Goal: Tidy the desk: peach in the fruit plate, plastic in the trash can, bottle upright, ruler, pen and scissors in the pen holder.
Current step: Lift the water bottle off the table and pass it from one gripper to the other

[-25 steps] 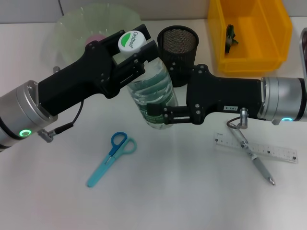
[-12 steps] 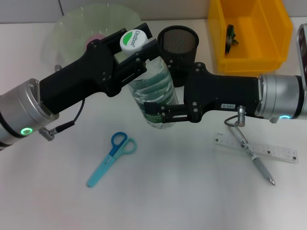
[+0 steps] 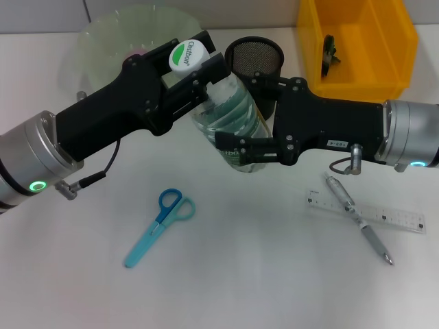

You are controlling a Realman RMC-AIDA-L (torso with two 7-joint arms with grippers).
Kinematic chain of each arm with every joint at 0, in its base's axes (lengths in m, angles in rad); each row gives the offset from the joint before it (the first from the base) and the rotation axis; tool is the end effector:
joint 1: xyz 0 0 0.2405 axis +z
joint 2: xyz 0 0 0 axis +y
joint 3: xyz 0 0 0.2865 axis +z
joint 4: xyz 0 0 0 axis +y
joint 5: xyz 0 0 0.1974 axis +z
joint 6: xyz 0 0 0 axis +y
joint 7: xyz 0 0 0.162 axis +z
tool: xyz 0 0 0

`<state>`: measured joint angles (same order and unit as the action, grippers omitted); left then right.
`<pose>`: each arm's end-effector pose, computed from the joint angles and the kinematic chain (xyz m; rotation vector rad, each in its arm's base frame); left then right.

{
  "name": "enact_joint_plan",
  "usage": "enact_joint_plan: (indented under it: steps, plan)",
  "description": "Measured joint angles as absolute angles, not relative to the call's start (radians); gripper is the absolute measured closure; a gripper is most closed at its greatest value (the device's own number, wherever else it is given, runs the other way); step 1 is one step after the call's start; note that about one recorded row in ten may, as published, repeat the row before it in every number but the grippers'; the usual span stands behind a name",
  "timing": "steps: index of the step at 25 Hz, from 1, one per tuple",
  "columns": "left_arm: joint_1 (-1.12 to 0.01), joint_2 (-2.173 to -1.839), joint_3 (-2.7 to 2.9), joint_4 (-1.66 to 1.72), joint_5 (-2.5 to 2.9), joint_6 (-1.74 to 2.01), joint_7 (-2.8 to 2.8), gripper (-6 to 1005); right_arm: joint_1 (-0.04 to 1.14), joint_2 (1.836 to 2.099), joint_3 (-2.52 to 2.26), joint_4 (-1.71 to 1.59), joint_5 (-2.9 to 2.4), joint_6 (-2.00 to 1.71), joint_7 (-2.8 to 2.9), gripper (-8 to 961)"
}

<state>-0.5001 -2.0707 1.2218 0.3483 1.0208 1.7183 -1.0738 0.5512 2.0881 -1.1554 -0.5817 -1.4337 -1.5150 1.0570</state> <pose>-0.2056 0.3133 -0.0326 -2.4376 -0.4284 -1.5619 0.1944 0.3371 -0.0616 -2.7319 0.1017 1.0539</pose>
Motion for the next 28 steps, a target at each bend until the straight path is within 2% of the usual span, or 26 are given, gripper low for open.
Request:
enact_joint_plan:
  steps: [28]
  plan:
    - [-0.511,-2.071,1.219,0.351,1.023,1.717,-1.074,555,0.516,2.085,-1.170,-0.563,-1.445,-1.442,1.033,130]
